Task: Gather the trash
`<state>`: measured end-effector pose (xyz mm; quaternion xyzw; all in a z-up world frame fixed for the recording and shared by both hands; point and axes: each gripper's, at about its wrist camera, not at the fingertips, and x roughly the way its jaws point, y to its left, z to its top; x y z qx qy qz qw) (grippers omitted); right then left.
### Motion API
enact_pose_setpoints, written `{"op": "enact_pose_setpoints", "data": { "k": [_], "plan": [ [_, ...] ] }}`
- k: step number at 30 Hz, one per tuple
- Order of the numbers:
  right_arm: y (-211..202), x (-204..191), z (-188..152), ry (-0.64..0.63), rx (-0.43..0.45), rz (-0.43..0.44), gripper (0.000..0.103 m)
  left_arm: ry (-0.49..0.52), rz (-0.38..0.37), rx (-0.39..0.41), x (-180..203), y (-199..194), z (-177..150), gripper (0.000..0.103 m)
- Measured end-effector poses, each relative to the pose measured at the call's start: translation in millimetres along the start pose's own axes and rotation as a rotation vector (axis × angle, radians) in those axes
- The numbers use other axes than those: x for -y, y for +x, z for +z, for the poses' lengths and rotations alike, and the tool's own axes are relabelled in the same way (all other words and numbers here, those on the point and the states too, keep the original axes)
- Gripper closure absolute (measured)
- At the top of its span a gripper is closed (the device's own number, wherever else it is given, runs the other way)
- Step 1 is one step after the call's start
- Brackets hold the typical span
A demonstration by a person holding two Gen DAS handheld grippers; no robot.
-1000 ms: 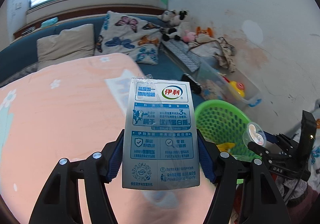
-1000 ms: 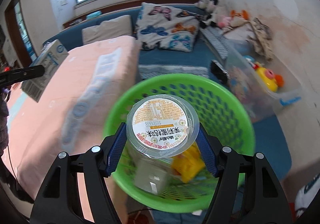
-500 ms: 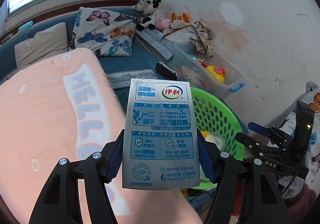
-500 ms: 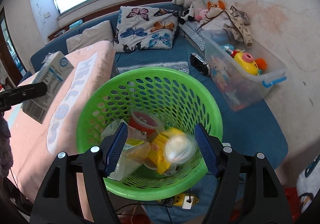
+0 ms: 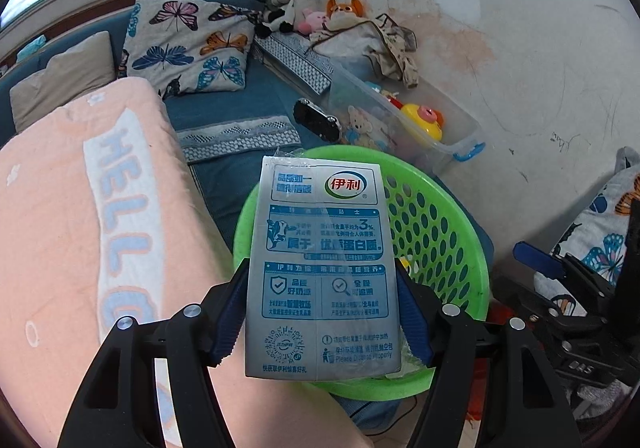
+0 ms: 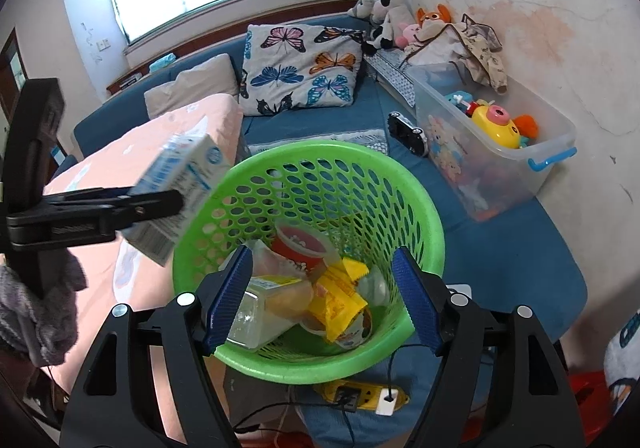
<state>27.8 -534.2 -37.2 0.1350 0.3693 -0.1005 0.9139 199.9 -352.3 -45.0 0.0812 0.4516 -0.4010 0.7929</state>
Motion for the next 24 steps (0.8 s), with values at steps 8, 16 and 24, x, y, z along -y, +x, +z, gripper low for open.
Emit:
{"op": "enact_pose_setpoints", "data": {
  "k": [8,16,24],
  "plan": [
    [-4,-3,-5,0.005,0.001,0.016,0.03,-0.02,-0.023,-0.016,-1,11,-2,0.029],
    [-8,-8,-10,0.013,0.003,0.021,0.03,-0.009,-0.028,-0.003,-4,1,-8,0.025],
    [-20,-25,-15,0.003,0.016,0.051,0.03,-0.02,0.006,0.051,-18,-33,-20,0.019]
  ]
}}
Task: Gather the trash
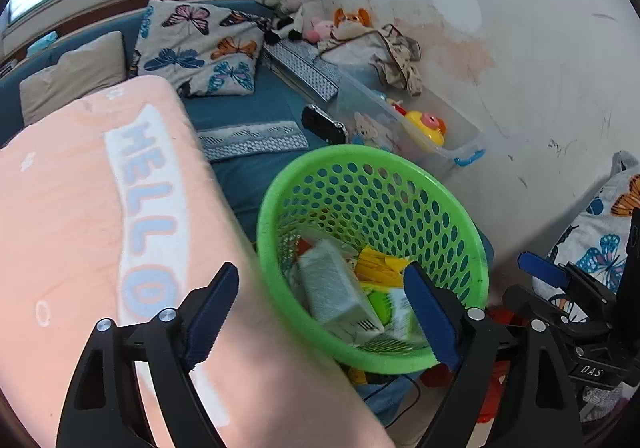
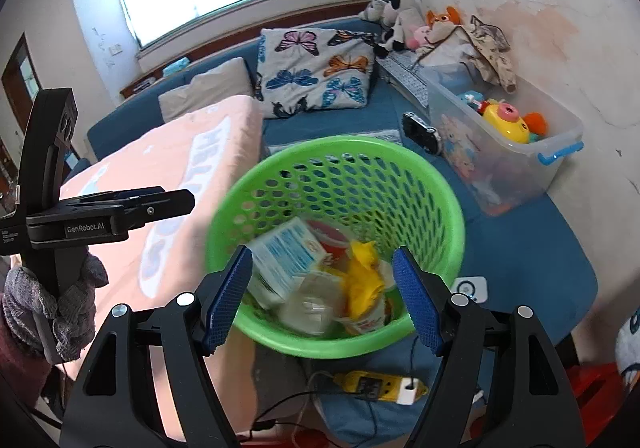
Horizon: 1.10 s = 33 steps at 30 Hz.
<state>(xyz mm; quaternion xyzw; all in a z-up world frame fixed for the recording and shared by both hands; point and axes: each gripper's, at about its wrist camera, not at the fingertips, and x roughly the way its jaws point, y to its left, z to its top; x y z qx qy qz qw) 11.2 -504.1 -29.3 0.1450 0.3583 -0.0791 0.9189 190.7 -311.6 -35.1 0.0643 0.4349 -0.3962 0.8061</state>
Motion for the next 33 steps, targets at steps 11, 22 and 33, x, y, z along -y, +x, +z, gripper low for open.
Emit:
{"op": "enact_pose_setpoints", "data": {
  "k": [11,22,33],
  "plan": [
    [-18,-48,-7,-0.064,0.04,0.074,0.025,-0.029,0.111,0.103,-29,-64,-25,0.01],
    [-24,-98,-17,-0.125,0.069,0.103,0.018,-0.076,0.223,0.152,-62,-115,-55,0.007],
    [-29,-121,-28,-0.138,0.075,0.089,0.011,-0.118,0.347,0.202,-85,-159,-93,0.007]
  ]
}}
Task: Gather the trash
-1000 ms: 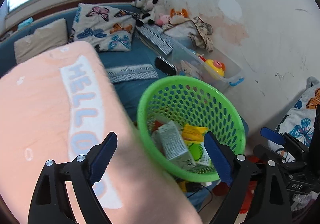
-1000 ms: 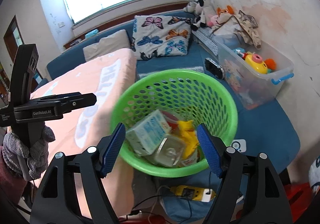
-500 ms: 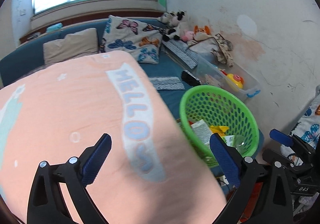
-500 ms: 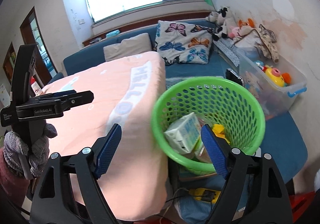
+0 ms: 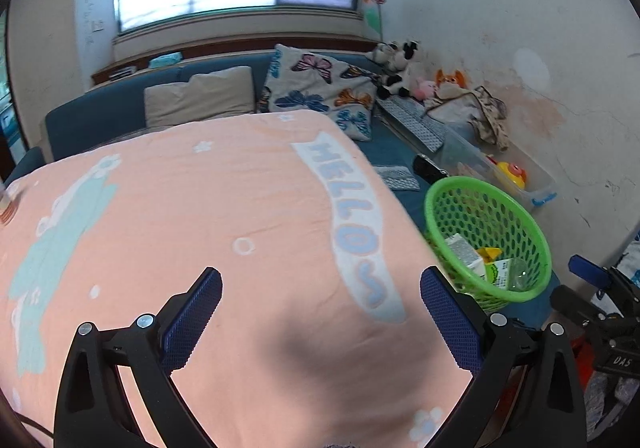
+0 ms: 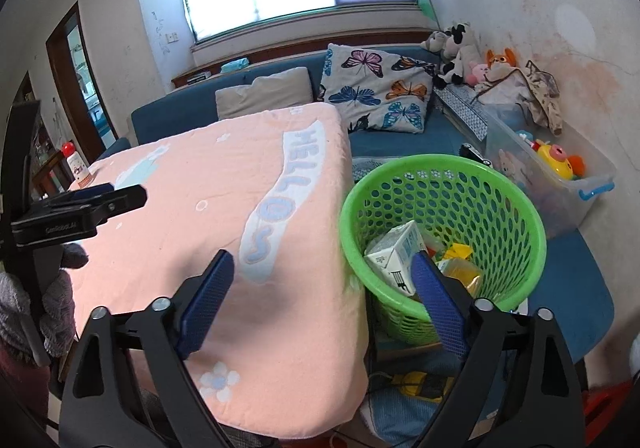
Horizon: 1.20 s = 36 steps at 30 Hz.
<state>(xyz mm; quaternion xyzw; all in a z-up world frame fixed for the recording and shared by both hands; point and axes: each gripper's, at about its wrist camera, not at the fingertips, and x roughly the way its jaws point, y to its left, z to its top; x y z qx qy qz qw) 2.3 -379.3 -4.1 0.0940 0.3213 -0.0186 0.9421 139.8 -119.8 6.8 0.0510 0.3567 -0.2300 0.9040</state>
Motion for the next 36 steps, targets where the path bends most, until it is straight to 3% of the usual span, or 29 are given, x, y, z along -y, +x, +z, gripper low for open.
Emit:
{"op": "enact_pose_setpoints", "data": {
  "k": [13,31,36],
  "plan": [
    [-7,-20,-9,-0.01,0.017,-0.029,0.007,-0.104,0.075,0.016,-40,-30,-29,0.007],
    [1,-25,-16,-0.01,0.013,-0.081,0.004,-0.088,0.19,0.068,-42,-52,-49,0.007],
    [1,-24,-17,-0.01,0.013,-0.096,0.004,-0.084,0.193,0.072,-39,-53,-50,0.007]
  ]
}}
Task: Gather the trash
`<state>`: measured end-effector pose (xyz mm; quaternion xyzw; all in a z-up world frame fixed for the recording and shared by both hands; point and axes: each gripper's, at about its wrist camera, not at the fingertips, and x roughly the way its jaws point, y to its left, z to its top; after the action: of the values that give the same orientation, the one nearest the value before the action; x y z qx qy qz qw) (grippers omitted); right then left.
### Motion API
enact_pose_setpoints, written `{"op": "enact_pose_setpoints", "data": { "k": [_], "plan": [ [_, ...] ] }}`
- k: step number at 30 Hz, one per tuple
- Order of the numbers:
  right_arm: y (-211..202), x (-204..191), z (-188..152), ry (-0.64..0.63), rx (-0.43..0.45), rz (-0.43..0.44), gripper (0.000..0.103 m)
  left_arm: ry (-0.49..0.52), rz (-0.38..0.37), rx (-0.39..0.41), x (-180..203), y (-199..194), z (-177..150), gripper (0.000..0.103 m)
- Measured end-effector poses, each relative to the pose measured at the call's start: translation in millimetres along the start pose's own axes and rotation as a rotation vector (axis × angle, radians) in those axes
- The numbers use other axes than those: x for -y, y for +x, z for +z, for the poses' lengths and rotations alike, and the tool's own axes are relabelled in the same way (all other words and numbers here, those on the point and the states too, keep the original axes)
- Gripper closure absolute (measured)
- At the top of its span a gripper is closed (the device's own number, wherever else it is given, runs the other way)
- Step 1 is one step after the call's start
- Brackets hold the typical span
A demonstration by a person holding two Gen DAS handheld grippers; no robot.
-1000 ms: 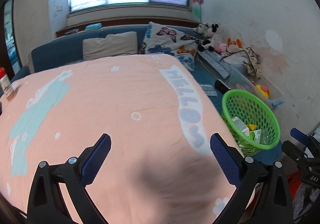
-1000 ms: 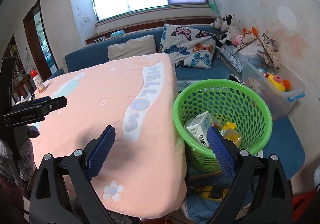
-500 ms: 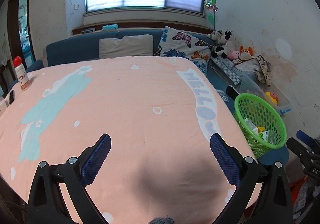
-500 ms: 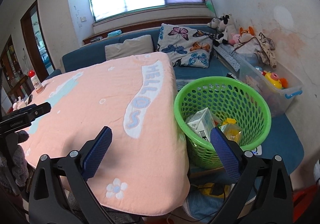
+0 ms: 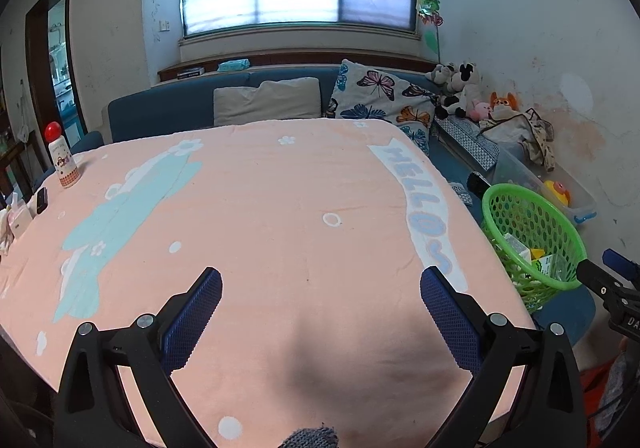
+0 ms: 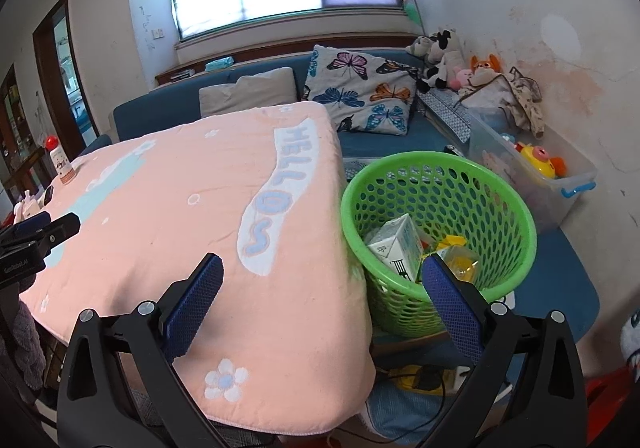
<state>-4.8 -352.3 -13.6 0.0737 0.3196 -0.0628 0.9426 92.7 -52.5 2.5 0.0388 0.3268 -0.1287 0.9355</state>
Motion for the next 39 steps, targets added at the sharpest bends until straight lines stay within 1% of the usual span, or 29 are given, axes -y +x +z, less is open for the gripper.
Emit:
{"op": "enact_pose_setpoints", "data": {
  "k": [8,11,26,39],
  "plan": [
    [-3,-2,-3,-0.011,0.008,-0.033,0.004,0.002,0.0,0.012,5,-2,-2,0.007],
    [-5,-4,-3,-0.018,0.016,-0.04,0.004,0.007,0.019,0.026,7,-5,-3,0.007],
    [-10,-19,-4,-0.053,0.033,-0.021,0.004,-0.009,0.062,0.041,4,-12,-7,0.007],
    [-8,-22,-5,-0.055,0.032,-0.008,0.004,-0.013,0.076,0.032,2,-14,-11,0.007]
  ]
}}
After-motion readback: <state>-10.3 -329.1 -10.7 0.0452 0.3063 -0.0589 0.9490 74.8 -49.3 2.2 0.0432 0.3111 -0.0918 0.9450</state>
